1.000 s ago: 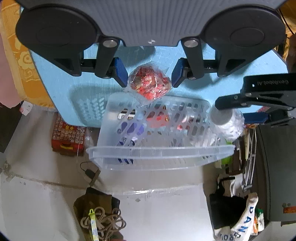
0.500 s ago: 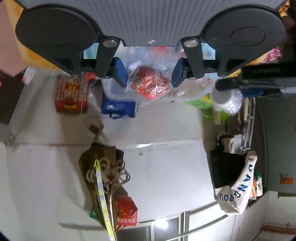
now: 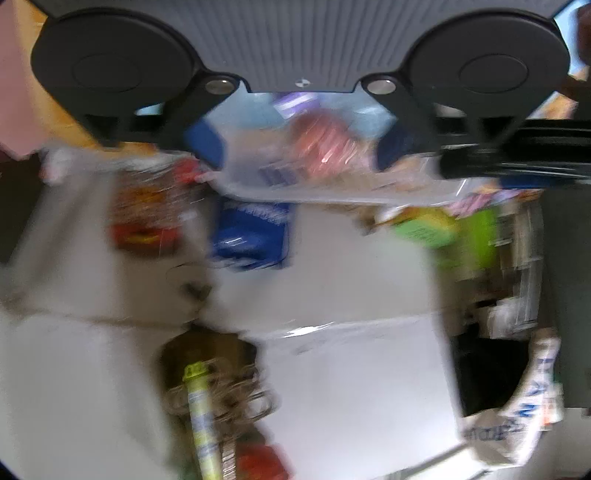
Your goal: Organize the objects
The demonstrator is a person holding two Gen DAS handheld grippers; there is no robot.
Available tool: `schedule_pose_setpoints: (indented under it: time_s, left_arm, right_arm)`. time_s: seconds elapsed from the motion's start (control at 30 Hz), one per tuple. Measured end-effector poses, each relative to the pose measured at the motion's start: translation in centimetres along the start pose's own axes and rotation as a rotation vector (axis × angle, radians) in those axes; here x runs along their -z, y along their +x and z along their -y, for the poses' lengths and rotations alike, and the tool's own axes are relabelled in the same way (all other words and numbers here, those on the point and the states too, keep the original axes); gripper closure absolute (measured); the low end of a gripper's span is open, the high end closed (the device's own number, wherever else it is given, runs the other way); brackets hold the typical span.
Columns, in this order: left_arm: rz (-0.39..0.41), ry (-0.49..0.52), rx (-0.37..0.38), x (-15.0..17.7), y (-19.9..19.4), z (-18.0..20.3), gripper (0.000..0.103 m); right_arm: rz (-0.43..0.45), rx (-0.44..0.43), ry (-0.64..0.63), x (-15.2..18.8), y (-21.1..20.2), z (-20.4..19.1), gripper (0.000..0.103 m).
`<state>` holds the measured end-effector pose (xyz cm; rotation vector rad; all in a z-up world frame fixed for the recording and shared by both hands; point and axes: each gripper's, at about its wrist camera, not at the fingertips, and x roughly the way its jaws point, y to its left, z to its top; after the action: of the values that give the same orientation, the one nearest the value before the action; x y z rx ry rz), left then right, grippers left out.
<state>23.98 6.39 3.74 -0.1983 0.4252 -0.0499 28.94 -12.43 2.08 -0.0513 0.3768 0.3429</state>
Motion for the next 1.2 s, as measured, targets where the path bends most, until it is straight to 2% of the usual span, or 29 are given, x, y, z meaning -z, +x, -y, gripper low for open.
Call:
schedule_pose_setpoints:
  time_s: [0.07, 0.13, 0.23, 0.3, 0.4, 0.53, 0.6, 0.67, 0.73, 0.87, 1.03, 1.2]
  left_arm:
    - [0.039, -0.004, -0.010, 0.2, -0.6, -0.2, 0.000]
    - [0.074, -0.023, -0.036, 0.3, -1.2, -0.8, 0.000]
    - [0.099, -0.021, -0.065, 0.1, -2.4, -1.5, 0.000]
    - [0.113, 0.020, -0.137, -0.1, -3.2, -1.3, 0.000]
    - [0.130, 0.067, -0.190, -0.2, -4.7, -1.0, 0.000]
    - [0.092, 0.061, -0.128, -1.0, -6.8, -0.9, 0.000]
    - [0.099, 0.051, -0.127, -0.7, -8.1, -0.5, 0.000]
    - [0.096, 0.053, -0.114, 0.1, -9.2, -0.1, 0.000]
    - [0.065, 0.060, -0.120, 0.6, -9.4, 0.3, 0.000]
    - [0.015, 0.093, -0.118, 1.7, -9.8, 1.2, 0.000]
    - [0.007, 0.111, -0.122, 2.8, -10.1, 1.9, 0.000]
    - [-0.002, 0.116, -0.116, 3.8, -10.1, 2.5, 0.000]
  right_arm:
    - [0.043, -0.002, 0.014, 0.7, -0.8, 0.2, 0.000]
    - [0.029, -0.034, 0.031, 1.1, -1.2, 0.5, 0.000]
    - [0.051, -0.034, 0.034, 1.2, -2.5, 0.7, 0.000]
    - [0.029, -0.018, 0.028, 1.1, -3.6, 0.7, 0.000]
    - [0.013, 0.035, 0.019, 0.1, -5.0, 0.6, 0.000]
    - [-0.002, 0.147, 0.087, -0.8, -6.6, 0.9, 0.000]
    - [-0.022, 0.132, 0.078, -0.7, -7.4, 0.8, 0.000]
    - [-0.003, 0.089, 0.039, -0.4, -8.2, 0.6, 0.000]
    - [0.015, 0.078, 0.036, -0.2, -8.7, 0.2, 0.000]
    - [-0.011, 0.067, -0.004, 0.8, -8.9, -1.0, 0.000]
    - [-0.056, 0.036, 0.036, 3.1, -9.4, -1.3, 0.000]
    - [-0.062, 0.048, 0.061, 3.4, -9.3, -1.3, 0.000]
